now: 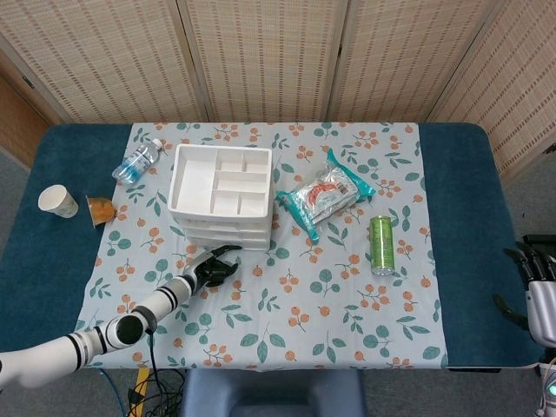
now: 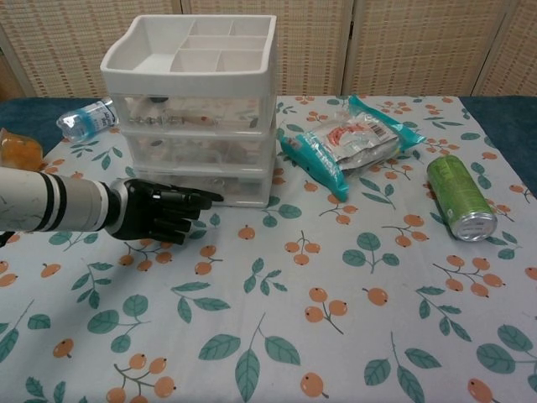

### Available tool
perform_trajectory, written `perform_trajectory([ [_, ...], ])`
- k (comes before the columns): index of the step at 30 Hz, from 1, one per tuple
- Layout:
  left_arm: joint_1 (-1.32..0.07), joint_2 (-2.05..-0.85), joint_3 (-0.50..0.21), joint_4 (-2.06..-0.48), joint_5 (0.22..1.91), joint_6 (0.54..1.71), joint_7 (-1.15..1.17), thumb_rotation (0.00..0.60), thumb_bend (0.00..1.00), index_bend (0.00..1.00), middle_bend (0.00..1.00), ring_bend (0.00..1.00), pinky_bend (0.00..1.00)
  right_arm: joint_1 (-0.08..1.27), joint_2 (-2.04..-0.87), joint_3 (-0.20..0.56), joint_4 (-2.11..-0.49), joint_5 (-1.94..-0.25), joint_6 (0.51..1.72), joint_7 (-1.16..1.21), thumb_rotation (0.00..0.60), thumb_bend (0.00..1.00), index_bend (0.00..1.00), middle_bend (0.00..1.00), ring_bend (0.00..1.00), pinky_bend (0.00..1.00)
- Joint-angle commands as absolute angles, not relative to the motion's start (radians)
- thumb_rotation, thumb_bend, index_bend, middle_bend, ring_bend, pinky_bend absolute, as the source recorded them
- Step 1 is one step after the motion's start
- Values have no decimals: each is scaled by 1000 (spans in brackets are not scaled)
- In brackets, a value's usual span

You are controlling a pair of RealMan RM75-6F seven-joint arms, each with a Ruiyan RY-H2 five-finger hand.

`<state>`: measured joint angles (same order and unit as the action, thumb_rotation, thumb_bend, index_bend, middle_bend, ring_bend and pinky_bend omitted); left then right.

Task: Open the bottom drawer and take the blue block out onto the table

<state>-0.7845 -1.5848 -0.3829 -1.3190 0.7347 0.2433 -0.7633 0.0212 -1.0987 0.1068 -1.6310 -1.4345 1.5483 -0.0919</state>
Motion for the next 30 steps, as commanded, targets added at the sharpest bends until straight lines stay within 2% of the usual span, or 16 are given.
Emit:
perform_trajectory([
  [1, -773, -1576, -388, -1329, 738, 234, -758, 600, 478, 195, 988, 1000, 1000, 23, -1100, 107, -1632, -1436, 1546, -92, 600, 266, 163, 131, 169, 215],
  [22, -729, -1543, -395, -1393, 750, 180, -717, 600, 479, 200, 985, 1000, 1000, 25, -1105, 105, -1638, -1439, 1543, -97, 600, 265, 163, 131, 169, 215],
  [30, -705, -1524, -405, -1439, 761, 191, -705, 600, 479, 102, 976, 1000, 1000, 26, -1105, 106, -1638, -1441, 1542, -96, 600, 265, 163, 131, 171, 215],
])
